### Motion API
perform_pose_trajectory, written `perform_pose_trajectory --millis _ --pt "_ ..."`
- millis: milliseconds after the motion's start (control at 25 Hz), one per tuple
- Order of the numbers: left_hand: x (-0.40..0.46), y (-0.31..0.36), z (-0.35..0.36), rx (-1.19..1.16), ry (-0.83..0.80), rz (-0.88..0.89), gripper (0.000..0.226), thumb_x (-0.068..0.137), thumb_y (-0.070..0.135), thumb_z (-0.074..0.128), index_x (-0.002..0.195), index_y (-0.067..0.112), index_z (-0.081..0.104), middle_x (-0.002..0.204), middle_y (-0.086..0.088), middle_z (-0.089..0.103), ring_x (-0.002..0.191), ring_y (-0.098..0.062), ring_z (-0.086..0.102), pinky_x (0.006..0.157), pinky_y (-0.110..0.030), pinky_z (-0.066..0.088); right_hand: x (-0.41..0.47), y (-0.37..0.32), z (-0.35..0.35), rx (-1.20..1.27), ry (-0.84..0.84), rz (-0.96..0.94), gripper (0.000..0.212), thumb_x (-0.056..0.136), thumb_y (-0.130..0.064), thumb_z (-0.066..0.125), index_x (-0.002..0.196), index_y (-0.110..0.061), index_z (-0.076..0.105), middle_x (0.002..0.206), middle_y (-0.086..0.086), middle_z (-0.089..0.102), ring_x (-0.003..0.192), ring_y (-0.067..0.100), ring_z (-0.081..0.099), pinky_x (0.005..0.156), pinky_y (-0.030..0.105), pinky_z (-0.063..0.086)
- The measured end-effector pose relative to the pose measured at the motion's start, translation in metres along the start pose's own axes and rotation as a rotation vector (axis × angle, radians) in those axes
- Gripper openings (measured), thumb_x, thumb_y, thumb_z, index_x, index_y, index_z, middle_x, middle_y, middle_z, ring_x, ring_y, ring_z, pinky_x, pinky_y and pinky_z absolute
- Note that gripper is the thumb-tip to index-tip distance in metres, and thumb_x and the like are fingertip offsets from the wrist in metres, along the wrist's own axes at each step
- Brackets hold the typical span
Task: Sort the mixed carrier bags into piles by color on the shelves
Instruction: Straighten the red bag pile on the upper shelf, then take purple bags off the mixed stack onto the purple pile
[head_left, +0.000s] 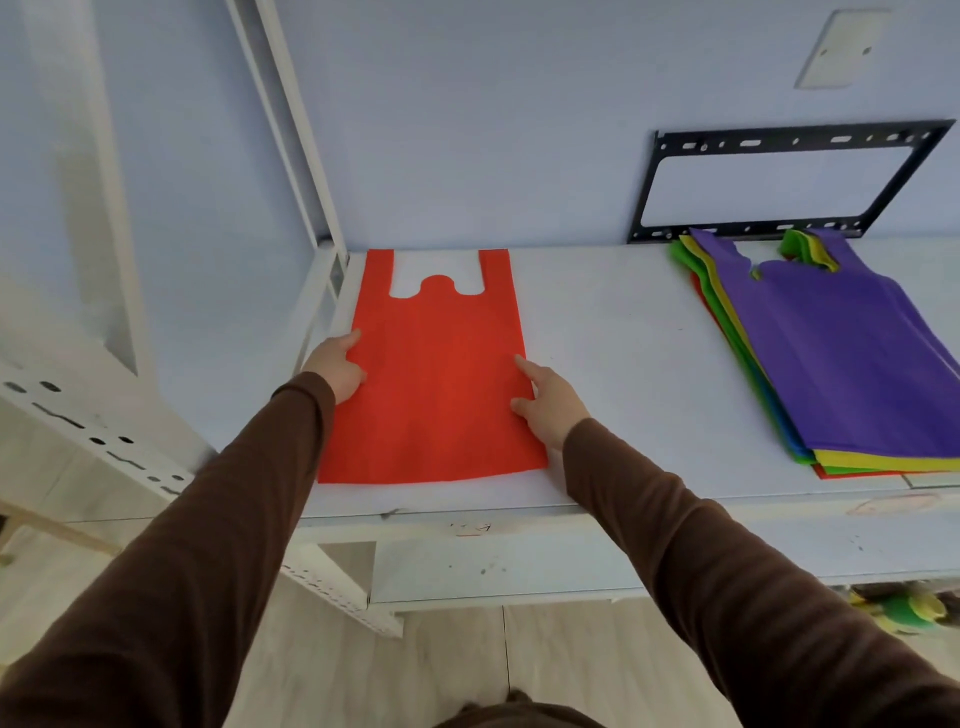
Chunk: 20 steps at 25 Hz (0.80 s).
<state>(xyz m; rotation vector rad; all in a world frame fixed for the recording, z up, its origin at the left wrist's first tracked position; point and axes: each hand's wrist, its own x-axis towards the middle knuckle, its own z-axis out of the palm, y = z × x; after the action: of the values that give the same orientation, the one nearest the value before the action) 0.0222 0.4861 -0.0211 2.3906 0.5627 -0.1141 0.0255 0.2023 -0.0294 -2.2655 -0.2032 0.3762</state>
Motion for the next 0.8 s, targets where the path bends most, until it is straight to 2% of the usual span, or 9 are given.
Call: perform_pose_trajectory --millis 160,240,360,440,640,800 --pt "-0.017 0.019 -0.003 0.223 0.078 0.083 0.066 0.089 0.029 0.061 0.149 0.024 0.035 0.153 -0.011 0.033 0.138 -0.035 0.030 0.112 -0.040 0.027 -0.008 0.006 -0.025 -0.248 0.126 -0.083 0.054 0.092 -0.031 0.056 0.144 -0.025 0.043 0.147 0.003 0.045 0.122 0.025 0.054 0.105 0.034 0.039" --pt "-0.029 0.048 0.004 0.176 0.100 0.213 0.060 0.090 0.032 0.059 0.146 0.022 0.040 0.151 -0.011 0.036 0.138 -0.035 0.028 0.113 -0.041 0.024 -0.018 0.012 -0.043 -0.331 0.212 -0.142 0.047 0.092 -0.033 0.054 0.138 -0.025 0.049 0.144 0.000 0.047 0.118 0.025 0.055 0.101 0.035 0.044" --pt "-0.048 0.101 0.029 0.157 0.088 0.428 0.055 0.091 0.030 0.059 0.142 0.018 0.045 0.148 -0.010 0.042 0.139 -0.030 0.031 0.114 -0.038 0.021 -0.039 0.029 -0.075 -0.425 0.335 -0.178 0.042 0.094 -0.032 0.053 0.135 -0.025 0.053 0.143 -0.001 0.050 0.125 0.025 0.048 0.100 0.036 0.042" --pt "-0.057 0.135 0.052 0.145 0.067 0.525 0.051 0.091 0.029 0.060 0.140 0.018 0.048 0.146 -0.010 0.045 0.138 -0.030 0.033 0.114 -0.038 0.020 -0.054 0.045 -0.104 -0.465 0.428 -0.208 0.039 0.093 -0.030 0.054 0.131 -0.025 0.057 0.139 0.000 0.054 0.122 0.028 0.049 0.099 0.038 0.043" --pt "-0.075 0.223 0.128 0.099 -0.027 0.618 0.050 0.091 0.030 0.061 0.139 0.019 0.050 0.144 -0.009 0.047 0.135 -0.029 0.034 0.110 -0.032 0.023 -0.087 0.112 -0.195 -0.458 0.596 -0.160 0.033 0.092 -0.031 0.055 0.124 -0.026 0.061 0.127 -0.001 0.061 0.110 0.028 0.053 0.090 0.042 0.047" --pt "-0.088 0.290 0.197 0.022 -0.090 0.575 0.055 0.089 0.030 0.063 0.140 0.020 0.046 0.140 -0.008 0.051 0.131 -0.029 0.042 0.109 -0.035 0.030 -0.103 0.184 -0.266 -0.382 0.601 -0.102 0.034 0.092 -0.031 0.056 0.125 -0.025 0.061 0.126 0.001 0.062 0.111 0.029 0.053 0.094 0.042 0.047"
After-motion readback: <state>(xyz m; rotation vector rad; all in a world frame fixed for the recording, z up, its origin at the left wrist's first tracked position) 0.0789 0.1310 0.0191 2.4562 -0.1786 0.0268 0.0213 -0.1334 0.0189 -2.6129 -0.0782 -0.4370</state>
